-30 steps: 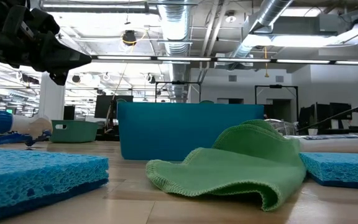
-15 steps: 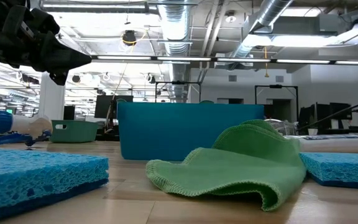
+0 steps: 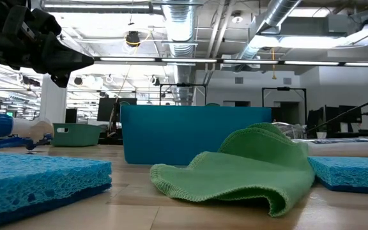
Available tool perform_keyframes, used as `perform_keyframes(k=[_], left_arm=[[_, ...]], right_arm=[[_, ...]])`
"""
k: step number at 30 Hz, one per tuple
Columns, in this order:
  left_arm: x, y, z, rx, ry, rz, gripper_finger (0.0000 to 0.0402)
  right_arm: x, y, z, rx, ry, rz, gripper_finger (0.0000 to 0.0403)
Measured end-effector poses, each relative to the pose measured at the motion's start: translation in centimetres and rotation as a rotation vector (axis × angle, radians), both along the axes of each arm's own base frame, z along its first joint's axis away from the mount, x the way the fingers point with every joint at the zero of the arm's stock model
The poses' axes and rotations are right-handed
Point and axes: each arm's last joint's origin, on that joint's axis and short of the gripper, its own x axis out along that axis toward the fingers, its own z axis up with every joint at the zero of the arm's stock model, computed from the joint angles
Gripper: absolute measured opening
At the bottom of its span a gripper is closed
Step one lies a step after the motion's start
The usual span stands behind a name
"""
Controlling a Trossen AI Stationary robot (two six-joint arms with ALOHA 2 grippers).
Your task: Pick & Place Kitchen Items
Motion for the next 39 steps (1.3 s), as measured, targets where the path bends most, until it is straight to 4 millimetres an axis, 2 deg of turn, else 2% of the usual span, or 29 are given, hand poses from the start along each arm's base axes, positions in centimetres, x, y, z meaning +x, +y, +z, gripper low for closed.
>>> perform_keyframes(k=[4,7,9,15,17,21,24,28,34,39], left_arm=[[0.0,0.0,0.0,0.000,0.000,0.000,0.0000],[0.0,0.0,0.0,0.000,0.000,0.000,0.0000],[0.0,0.0,0.0,0.000,0.000,-0.001,0.0000],[0.0,0.0,0.0,0.000,-0.003,-0.001,0.0000],[0.0,0.0,0.0,0.000,-0.002,0.000,0.0000],[0.1,0.0,0.0,0.000,-0.004,0.000,0.0000],[0.1,0.0,0.0,0.000,-0.001,0.000,0.0000],[0.1,0.0,0.0,0.000,-0.001,-0.001,0.0000],[0.1,0.0,0.0,0.000,-0.001,-0.001,0.0000],[0.1,0.0,0.0,0.000,-0.001,0.000,0.0000]], right_arm=[[2.3,1.3,-1.7,-0.043,0.127,-0.080,0.0304],[3.6,2.7,-3.7,-0.159,0.252,-0.166,0.0304],[4.7,4.0,-4.8,-0.235,0.271,-0.219,0.0304],[4.8,7.8,-7.9,-0.462,0.300,-0.348,0.0304],[4.9,8.5,-9.2,-0.500,0.325,-0.371,0.0304],[4.2,9.2,-10.8,-0.550,0.383,-0.333,0.0312],[4.5,9.6,-11.8,-0.480,0.397,-0.302,0.0332],[3.7,10.0,-12.4,-0.436,0.364,-0.283,0.0366],[1.8,9.5,-14.3,-0.581,0.330,-0.289,0.0384],[0.9,8.4,-17.6,-0.633,0.291,-0.250,0.0384]])
